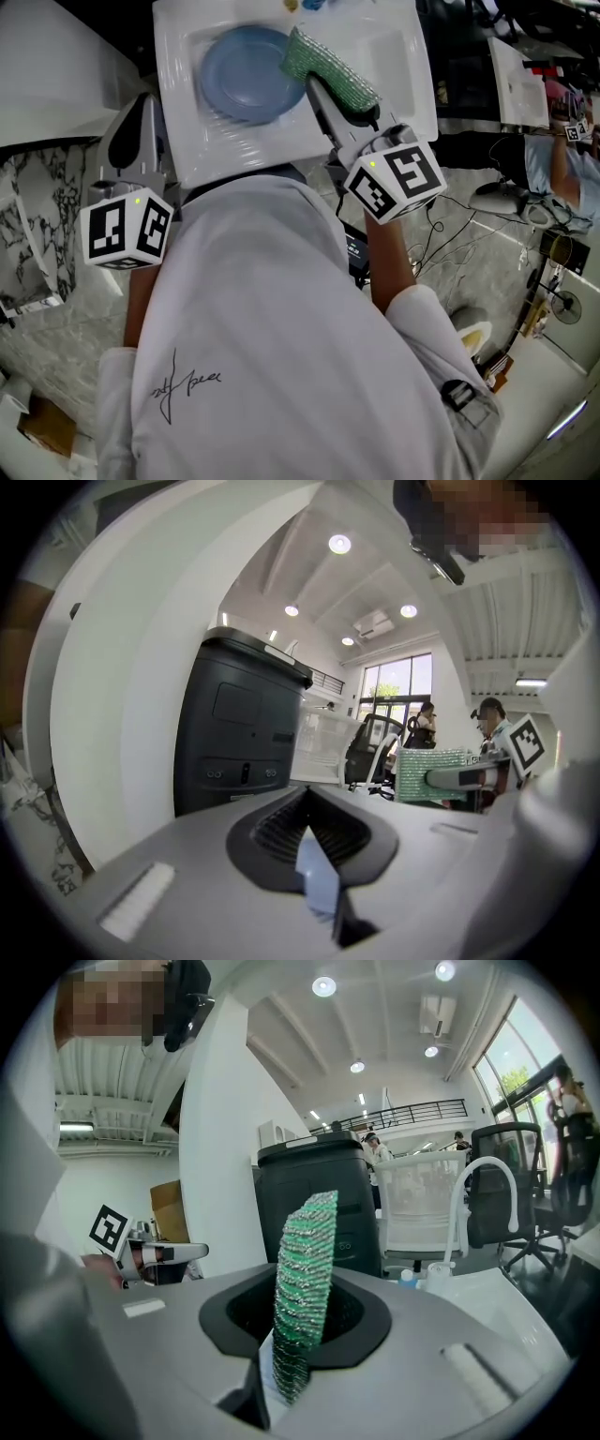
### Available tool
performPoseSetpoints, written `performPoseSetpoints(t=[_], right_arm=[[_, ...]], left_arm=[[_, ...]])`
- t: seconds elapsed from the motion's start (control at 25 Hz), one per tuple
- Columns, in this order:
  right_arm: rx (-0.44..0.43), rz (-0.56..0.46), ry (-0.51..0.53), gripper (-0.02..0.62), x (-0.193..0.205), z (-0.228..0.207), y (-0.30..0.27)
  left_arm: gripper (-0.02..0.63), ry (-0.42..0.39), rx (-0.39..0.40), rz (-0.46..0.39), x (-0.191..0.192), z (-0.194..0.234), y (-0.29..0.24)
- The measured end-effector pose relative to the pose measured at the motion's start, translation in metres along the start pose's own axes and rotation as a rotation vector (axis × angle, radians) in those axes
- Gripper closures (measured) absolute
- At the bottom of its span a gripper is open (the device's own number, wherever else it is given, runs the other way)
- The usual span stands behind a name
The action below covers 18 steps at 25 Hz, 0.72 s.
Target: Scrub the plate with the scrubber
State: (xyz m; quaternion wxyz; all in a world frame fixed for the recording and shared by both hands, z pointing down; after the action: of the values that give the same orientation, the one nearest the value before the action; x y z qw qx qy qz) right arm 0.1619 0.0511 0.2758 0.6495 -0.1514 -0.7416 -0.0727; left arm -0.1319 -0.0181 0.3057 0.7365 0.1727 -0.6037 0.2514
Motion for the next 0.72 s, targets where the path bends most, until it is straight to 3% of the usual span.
performPoseSetpoints(t=[0.72], right_arm=[[0.013,0.007,-0.01,0.532,0.002,0.006,0.012]], left_arm=[[0.552,-0.007,0.035,0.012,-0.001,-0.004,0.009]])
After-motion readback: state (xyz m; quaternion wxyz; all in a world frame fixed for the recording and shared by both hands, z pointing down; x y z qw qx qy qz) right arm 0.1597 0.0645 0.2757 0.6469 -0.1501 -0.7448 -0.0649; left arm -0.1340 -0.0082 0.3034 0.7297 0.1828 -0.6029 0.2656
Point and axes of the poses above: the fingertips, and each gripper's own axes: y backward along the fingers, z to its left, x out of its underside, the point moved 9 cm from there along y, backward along the fingers, and after that the axes turned 9 degrees about -z, right-handed, at the moved point
